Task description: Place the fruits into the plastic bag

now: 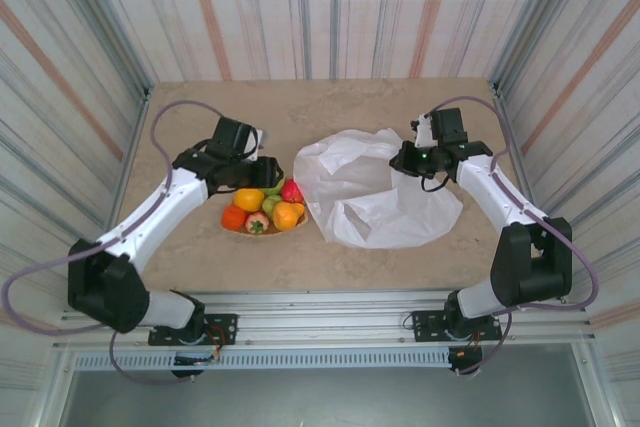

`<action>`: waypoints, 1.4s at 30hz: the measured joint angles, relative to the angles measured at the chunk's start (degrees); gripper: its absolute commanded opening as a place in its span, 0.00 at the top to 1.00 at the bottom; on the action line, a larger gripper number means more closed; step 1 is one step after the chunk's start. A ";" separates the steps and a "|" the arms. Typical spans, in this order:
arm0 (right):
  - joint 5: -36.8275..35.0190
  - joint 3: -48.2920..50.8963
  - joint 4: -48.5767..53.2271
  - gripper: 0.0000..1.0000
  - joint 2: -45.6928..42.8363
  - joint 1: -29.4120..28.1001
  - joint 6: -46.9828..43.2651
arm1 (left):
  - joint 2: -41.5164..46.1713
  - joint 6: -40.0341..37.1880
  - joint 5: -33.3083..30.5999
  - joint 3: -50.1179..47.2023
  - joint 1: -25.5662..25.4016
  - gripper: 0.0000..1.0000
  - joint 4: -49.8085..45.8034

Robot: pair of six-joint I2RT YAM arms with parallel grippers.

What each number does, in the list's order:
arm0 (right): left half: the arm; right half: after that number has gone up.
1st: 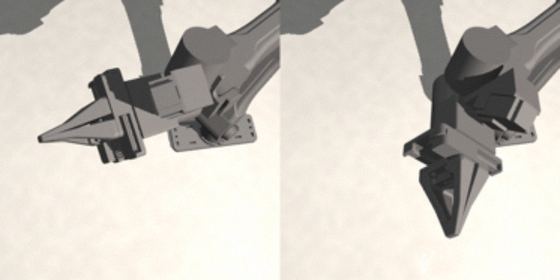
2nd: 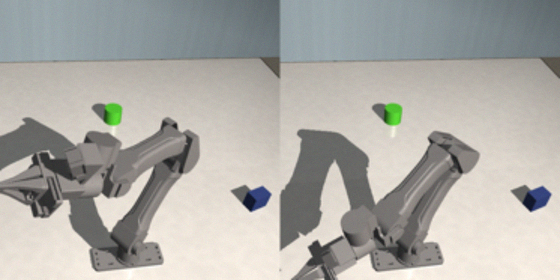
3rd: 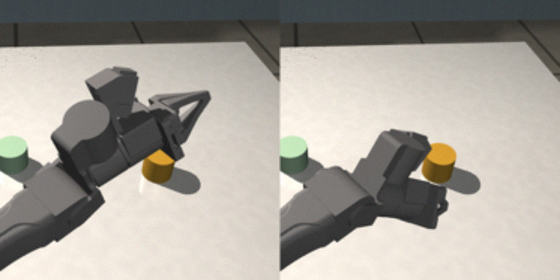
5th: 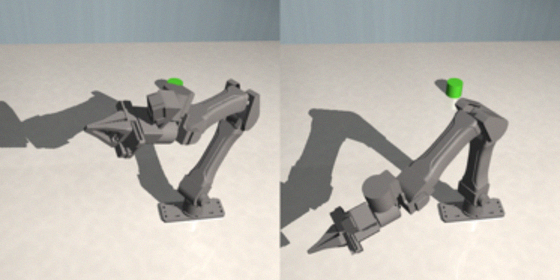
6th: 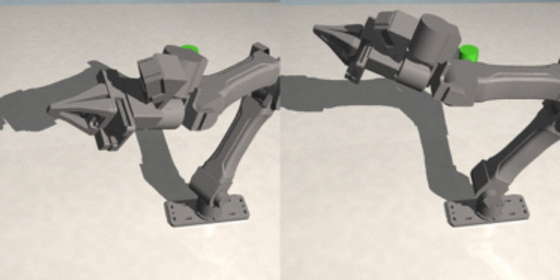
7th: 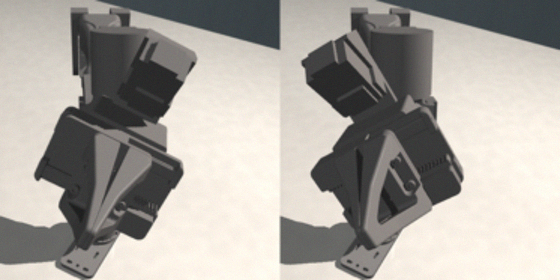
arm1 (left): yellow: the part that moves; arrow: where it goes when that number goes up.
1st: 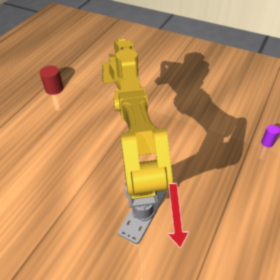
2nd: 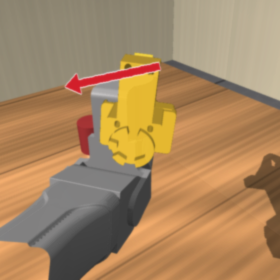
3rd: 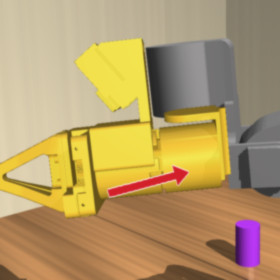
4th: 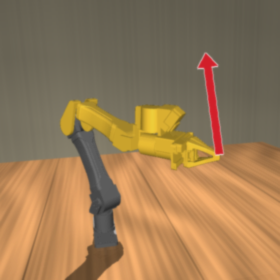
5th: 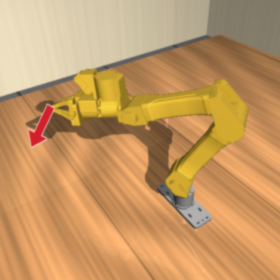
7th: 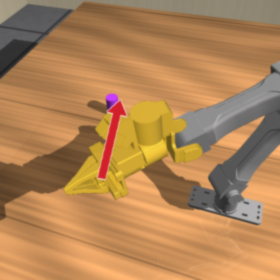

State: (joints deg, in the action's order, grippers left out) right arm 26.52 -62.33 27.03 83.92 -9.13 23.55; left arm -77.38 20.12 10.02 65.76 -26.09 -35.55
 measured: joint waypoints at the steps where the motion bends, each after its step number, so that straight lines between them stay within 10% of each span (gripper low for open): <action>1: 0.70 0.00 0.07 1.00 0.04 0.52 0.00 | 1.57 -0.48 0.07 -0.11 -1.81 0.45 0.81; 11: 5.16 -1.33 4.11 1.00 0.44 3.87 -1.38 | -4.98 -5.40 0.44 1.25 -20.79 0.48 10.16; 42: 18.97 6.25 -6.93 1.00 0.59 4.76 10.19 | -38.69 0.90 -20.35 9.90 -30.71 0.37 43.32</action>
State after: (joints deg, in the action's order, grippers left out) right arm 45.50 -56.07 20.10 84.51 -4.36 33.74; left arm -116.07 21.02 -10.33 75.66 -56.80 7.77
